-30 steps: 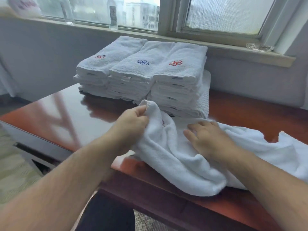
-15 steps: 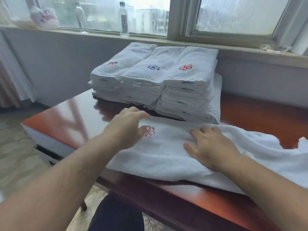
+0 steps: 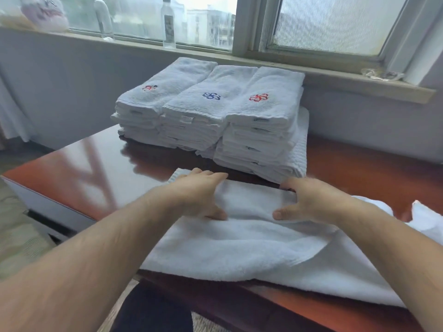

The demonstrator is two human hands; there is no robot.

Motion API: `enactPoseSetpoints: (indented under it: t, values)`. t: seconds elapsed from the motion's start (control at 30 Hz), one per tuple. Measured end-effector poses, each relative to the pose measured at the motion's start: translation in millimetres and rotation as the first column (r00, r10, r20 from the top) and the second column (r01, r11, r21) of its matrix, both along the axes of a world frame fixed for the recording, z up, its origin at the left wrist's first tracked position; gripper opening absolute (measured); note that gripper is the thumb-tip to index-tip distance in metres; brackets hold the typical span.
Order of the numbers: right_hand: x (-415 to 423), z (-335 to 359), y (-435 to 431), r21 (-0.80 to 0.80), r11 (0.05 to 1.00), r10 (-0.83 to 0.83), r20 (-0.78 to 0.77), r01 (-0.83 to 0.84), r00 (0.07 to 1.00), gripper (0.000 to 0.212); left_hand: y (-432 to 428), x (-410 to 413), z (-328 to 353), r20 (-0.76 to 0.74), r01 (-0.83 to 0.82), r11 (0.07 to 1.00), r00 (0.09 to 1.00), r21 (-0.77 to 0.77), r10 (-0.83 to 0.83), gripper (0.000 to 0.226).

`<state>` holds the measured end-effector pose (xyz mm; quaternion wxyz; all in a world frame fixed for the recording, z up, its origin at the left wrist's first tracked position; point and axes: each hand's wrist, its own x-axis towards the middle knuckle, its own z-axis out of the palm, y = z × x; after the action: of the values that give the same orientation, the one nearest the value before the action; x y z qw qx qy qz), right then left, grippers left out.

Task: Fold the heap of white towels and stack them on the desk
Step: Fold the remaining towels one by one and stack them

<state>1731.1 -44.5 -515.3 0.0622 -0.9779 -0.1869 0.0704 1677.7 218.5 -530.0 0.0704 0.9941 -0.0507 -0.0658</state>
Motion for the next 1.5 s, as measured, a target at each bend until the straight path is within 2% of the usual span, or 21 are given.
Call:
enactPoseSetpoints:
  t: [0.07,0.17,0.2,0.23,0.27,0.3,0.33,0.37,0.43,0.57,0.67,0.8,0.93,1.0,1.1,1.2,1.23,1.27,1.33,1.4,1.5]
  values:
    - [1,4,0,-0.02,0.999,0.029,-0.051,-0.03,0.998,0.067,-1,2,3,-0.014,-0.033,0.999,0.999,-0.003,0.032,0.095]
    - [-4,6,3,-0.02,0.999,0.033,-0.067,-0.034,0.997,0.05,-4,0,7,0.12,0.018,0.993,0.992,0.118,-0.032,0.053]
    - [-6,6,5,-0.021,0.999,0.025,0.023,-0.024,0.999,0.046,-5,-3,7,0.235,0.035,0.984,0.969,0.172,-0.076,0.045]
    - [-8,5,6,-0.008,0.999,0.033,0.216,-0.032,0.976,0.042,-6,-6,5,0.389,0.02,0.973,0.915,0.231,-0.111,0.039]
    - [-9,1,6,0.017,0.997,0.053,0.473,-0.069,0.879,0.035,-9,-9,2,0.558,-0.036,0.966,0.822,0.256,-0.117,0.033]
    - [-13,-1,7,0.039,0.993,0.053,0.682,-0.108,0.729,0.029,-13,-13,-2,0.7,-0.104,0.969,0.708,0.225,-0.087,0.031]
    - [-19,-2,9,0.053,0.99,0.036,0.811,-0.134,0.583,0.027,-16,-16,-6,0.798,-0.153,0.976,0.602,0.154,-0.031,0.032]
    - [-24,-4,10,0.041,0.987,0.042,0.864,-0.154,0.501,0.026,-18,-17,-10,0.835,-0.176,0.981,0.55,0.083,0.028,0.036]
    - [-30,-14,13,-0.059,0.987,0.133,0.833,-0.152,0.537,0.025,-19,-20,-21,0.793,-0.195,0.98,0.603,0.043,0.085,0.047]
    - [-39,-30,18,-0.242,0.969,0.099,0.549,0.044,0.83,0.062,-11,-25,-28,0.687,-0.119,0.991,0.715,-0.062,0.129,0.067]
    - [-25,-33,15,-0.257,0.959,0.017,0.466,0.116,0.884,0.05,-6,-32,-28,0.723,0.094,0.99,0.691,-0.103,0.01,0.051]
    - [-5,-29,13,-0.284,0.942,0.018,0.574,0.178,0.819,0.024,0,-42,-35,0.711,0.294,0.955,0.661,0.047,-0.238,0.025]
    - [10,-10,14,-0.05,0.959,-0.158,0.723,0.278,0.673,0.014,3,-45,-28,0.611,0.393,0.904,0.679,0.166,-0.407,0.024]
    - [13,-7,11,-0.021,0.958,-0.177,0.742,0.287,0.647,0.003,3,-48,-26,0.501,0.426,0.9,0.76,0.095,-0.413,0.029]
    - [10,-11,7,-0.036,0.969,-0.126,0.774,0.242,0.62,0.016,4,-49,-18,0.294,0.441,0.893,0.869,-0.091,-0.399,0.022]
    - [-2,-10,9,-0.044,0.997,0.072,0.824,-0.063,0.562,0.024,5,-45,-1,0.064,0.362,0.903,0.932,-0.229,-0.357,0.029]
    - [-8,-10,13,-0.06,0.985,0.149,0.779,-0.164,0.608,0.027,3,-43,3,0.039,0.309,0.918,0.95,-0.247,-0.309,0.038]
    - [-12,-10,18,-0.06,0.972,0.206,0.676,-0.226,0.707,0.032,2,-41,4,0.059,0.249,0.94,0.969,-0.232,-0.241,0.045]
    - [-19,-12,28,-0.014,0.975,0.212,0.35,-0.221,0.912,0.039,-3,-36,5,0.241,0.14,0.989,0.962,-0.045,-0.126,0.039]
    - [-20,-15,32,0.009,0.976,0.213,0.189,-0.218,0.959,0.035,-6,-32,2,0.343,0.043,0.993,0.936,0.11,-0.079,0.029]
    - [-19,-11,32,0.154,0.962,0.213,0.089,-0.225,0.973,0.039,1,-28,-9,0.221,0.005,0.998,0.975,0.07,-0.021,0.076]
